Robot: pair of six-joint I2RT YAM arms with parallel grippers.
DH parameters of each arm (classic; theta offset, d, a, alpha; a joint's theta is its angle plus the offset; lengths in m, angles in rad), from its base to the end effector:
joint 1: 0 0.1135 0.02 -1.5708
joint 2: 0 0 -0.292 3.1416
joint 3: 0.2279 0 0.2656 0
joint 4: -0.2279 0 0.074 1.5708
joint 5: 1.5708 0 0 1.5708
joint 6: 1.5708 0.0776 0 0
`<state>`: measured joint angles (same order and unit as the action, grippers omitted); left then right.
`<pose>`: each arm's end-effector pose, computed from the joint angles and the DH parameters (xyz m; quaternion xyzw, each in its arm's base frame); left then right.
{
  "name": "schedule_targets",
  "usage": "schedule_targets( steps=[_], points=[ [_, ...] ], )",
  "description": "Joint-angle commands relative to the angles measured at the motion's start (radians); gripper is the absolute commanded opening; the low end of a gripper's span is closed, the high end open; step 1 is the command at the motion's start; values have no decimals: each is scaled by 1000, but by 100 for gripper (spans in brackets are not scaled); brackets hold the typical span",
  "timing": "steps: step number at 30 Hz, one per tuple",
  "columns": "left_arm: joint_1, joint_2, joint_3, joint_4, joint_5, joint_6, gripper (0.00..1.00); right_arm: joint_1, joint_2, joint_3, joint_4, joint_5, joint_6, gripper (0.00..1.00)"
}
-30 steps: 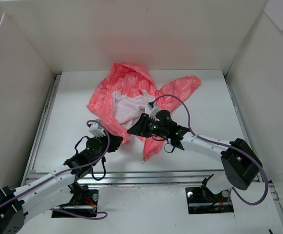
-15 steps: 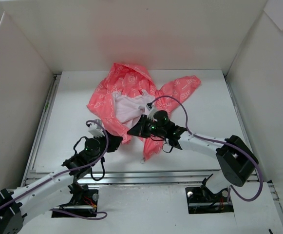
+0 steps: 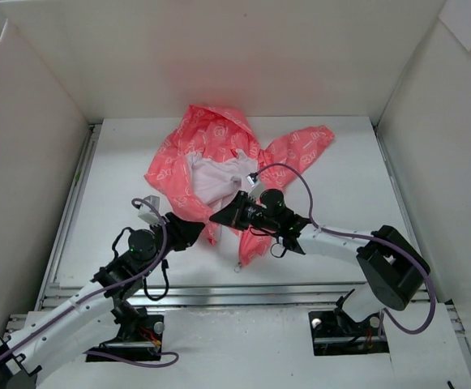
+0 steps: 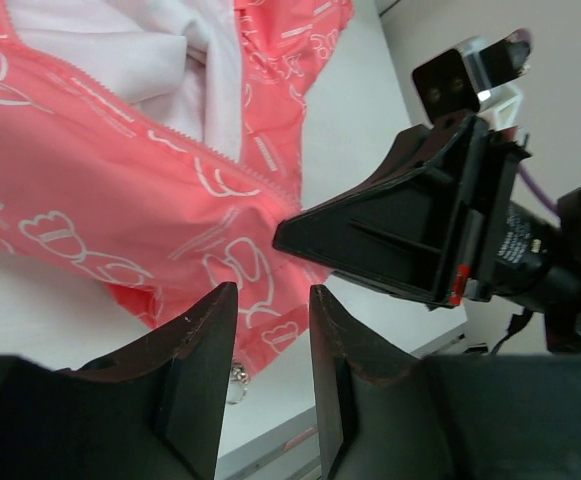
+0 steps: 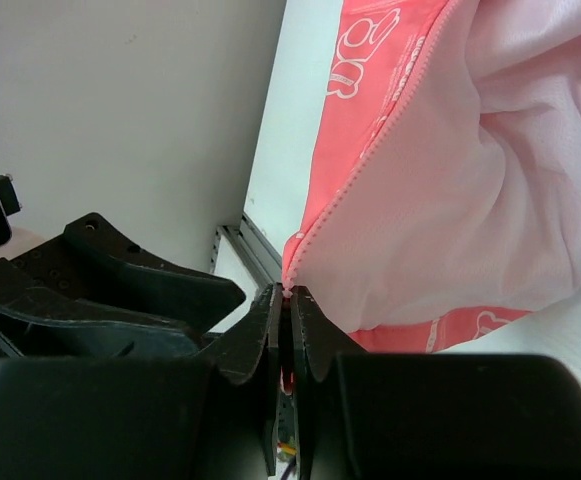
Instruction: Zip up the jacket
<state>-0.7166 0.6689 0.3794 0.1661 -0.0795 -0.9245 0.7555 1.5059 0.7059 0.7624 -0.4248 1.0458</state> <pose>0.1595 -0.1308 0.2596 -0.1039 0.7420 -0.4637 0.4729 0.2467 0.2763 0.2557 -0.0429 0.7178 0.6258 0.3022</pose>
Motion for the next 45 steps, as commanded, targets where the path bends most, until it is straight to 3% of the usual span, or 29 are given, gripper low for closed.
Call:
schedule_targets(
  steps=[1, 6, 16, 20, 23, 29, 32, 36, 40, 45],
  points=[
    [6, 11, -2, 120, 46, -51, 31, 4, -16, -9, 178, 27, 63, 0],
    [6, 73, -14, 246, 104, -53, 31, 4, 16, -31, 279, 23, 144, 0],
    [6, 144, -14, 332, 139, -70, 29, 2, 71, -54, 403, 24, 220, 0],
    [6, 169, -8, 332, 130, -74, 20, 4, 70, -60, 420, 31, 226, 0],
    [6, 182, -11, 322, 129, -92, 18, 4, 62, -72, 429, 43, 229, 0],
    [6, 179, -31, 338, 116, -109, 32, 4, 71, -69, 445, 40, 233, 0],
    [6, 198, -25, 357, 110, -106, 32, 1, 76, -62, 453, 29, 237, 0],
    [6, 209, -23, 377, 87, -100, 21, 2, 70, -72, 454, 31, 238, 0],
    [6, 199, -23, 385, 43, -88, 19, 4, 57, -92, 454, 40, 238, 0],
    [6, 195, -14, 386, 15, -63, 0, 4, 57, -98, 456, 40, 240, 0]
  ],
)
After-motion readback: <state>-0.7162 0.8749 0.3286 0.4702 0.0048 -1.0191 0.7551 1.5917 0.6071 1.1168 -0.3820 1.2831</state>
